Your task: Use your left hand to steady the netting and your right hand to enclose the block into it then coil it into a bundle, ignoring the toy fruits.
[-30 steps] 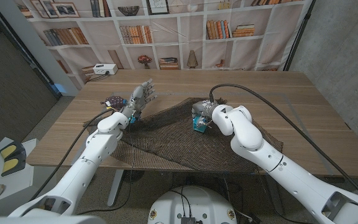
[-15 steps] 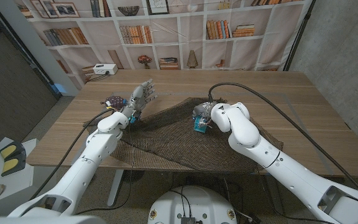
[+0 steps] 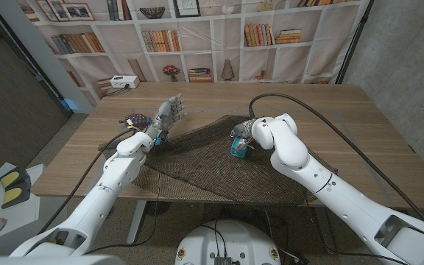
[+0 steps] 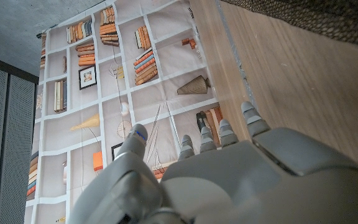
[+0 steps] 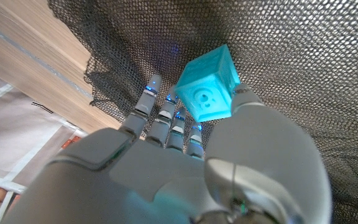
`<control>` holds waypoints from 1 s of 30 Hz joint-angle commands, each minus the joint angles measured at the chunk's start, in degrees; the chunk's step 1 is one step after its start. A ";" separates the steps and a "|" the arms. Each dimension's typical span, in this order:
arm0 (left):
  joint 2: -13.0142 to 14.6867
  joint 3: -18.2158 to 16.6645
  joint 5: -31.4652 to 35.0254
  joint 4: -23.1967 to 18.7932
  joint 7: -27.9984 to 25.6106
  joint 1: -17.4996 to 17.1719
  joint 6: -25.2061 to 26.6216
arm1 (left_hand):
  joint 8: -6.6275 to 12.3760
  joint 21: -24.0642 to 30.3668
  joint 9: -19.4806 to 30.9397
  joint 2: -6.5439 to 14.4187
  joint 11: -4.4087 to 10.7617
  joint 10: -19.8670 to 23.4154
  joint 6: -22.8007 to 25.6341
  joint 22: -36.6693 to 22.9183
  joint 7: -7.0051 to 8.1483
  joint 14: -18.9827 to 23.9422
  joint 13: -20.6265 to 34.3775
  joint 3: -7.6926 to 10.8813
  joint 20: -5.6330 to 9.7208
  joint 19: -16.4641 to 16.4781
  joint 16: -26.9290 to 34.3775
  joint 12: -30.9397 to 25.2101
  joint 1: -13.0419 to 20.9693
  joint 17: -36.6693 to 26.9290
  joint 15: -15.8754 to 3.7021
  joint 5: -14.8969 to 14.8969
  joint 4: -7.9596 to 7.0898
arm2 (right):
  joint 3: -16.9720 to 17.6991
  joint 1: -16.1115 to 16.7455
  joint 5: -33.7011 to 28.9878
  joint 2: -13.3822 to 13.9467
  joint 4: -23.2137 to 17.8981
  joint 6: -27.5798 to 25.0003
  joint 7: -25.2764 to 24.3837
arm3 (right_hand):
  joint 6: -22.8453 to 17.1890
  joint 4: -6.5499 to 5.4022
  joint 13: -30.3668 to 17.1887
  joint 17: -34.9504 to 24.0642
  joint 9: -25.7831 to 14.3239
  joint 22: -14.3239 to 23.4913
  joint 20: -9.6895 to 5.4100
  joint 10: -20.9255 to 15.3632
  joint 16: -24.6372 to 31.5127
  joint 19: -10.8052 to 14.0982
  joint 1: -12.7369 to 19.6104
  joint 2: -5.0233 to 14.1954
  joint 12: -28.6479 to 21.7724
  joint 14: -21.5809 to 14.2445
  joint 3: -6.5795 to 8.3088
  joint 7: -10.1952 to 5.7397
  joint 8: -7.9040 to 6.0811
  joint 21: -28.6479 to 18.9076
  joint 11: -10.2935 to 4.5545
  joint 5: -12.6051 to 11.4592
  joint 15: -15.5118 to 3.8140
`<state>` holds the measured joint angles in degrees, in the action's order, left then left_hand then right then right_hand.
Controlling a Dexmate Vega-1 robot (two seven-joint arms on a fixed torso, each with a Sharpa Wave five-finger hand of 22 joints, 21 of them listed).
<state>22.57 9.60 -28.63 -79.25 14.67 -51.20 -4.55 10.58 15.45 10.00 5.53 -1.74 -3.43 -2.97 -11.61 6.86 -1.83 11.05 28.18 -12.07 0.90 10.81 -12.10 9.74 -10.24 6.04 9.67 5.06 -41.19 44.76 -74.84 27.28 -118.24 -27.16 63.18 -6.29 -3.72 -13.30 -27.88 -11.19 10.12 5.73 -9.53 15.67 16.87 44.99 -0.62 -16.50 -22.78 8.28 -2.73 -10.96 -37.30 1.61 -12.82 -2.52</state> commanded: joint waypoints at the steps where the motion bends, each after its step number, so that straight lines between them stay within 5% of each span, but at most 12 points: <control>1: -0.03 0.02 0.25 -0.08 -0.04 0.20 -0.10 | 0.16 0.01 0.17 0.09 0.15 -0.07 0.23 -0.17 -0.11 0.21 0.12 0.15 -0.18 0.03 -0.09 -0.04 -0.62 -0.18 0.33 0.35 -0.07 | 5.78 3.01 7.81 0.88 -4.64 -0.90 -3.05 | 0.77 -1.66 0.01 0.05 -0.22 0.03 0.50 0.46 -0.42 -0.96 -3.67 -0.16 0.63 1.30 -1.75 0.47 0.05 0.93 0.76 -0.62 -1.37; 7: 0.94 -1.05 -0.28 -4.53 -2.11 -1.62 2.28 | 0.10 -0.01 0.17 0.34 0.12 -0.08 0.13 -0.17 -0.20 0.21 0.12 0.30 -0.16 0.07 -0.09 -0.03 -0.53 -0.17 0.43 0.39 -0.07 | 6.49 6.20 11.67 3.24 -8.55 0.95 -13.58 | 0.34 -1.36 0.05 0.24 -0.19 0.04 -0.02 0.41 -1.44 -1.94 -2.88 2.50 1.14 4.09 -0.70 0.84 -0.37 1.97 1.23 -1.51 -0.18; 16: 3.33 -2.89 -0.36 -11.55 -4.31 -4.99 3.45 | 0.40 0.10 0.18 1.51 -0.20 1.11 1.06 -0.18 -0.65 0.81 0.12 1.10 -0.13 0.53 0.10 -0.46 0.16 -0.12 0.67 0.46 0.00 | 5.48 6.81 17.12 5.02 -8.46 4.33 -23.23 | 0.79 -0.47 0.07 0.47 -0.16 0.06 0.06 2.16 -2.71 -3.80 -2.46 2.59 2.29 7.87 -0.88 0.84 -0.24 3.31 0.82 -1.65 0.56; 30: 6.63 -8.60 -0.05 -20.71 -10.40 -12.25 3.72 | 0.70 0.18 0.18 2.16 -0.60 3.64 2.82 -0.20 -1.15 2.54 0.12 1.90 -0.12 1.02 0.52 -1.24 0.88 -0.10 0.75 0.43 0.17 | -1.74 2.21 17.04 4.59 -4.51 7.64 -25.05 | 2.00 0.13 -0.18 0.79 -0.28 0.11 0.38 3.95 -3.49 -5.34 -2.74 1.90 3.14 10.51 -1.66 1.43 0.07 4.64 1.08 -1.99 1.02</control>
<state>26.95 4.77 -28.95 -93.99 11.72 -58.76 -1.90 11.03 15.46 10.00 7.21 -2.13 -0.29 -0.61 -11.61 5.73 0.23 11.05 29.45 -12.17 1.44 11.05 -12.77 10.36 -10.15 6.65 9.67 5.22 -35.73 50.50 -58.12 30.96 -125.74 -21.99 40.88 -4.99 -3.93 -13.20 -27.08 -11.35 10.13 5.97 -6.48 12.45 12.14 41.82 1.40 -13.77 -13.13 6.64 -1.23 -11.21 -33.03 2.62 -14.42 -1.53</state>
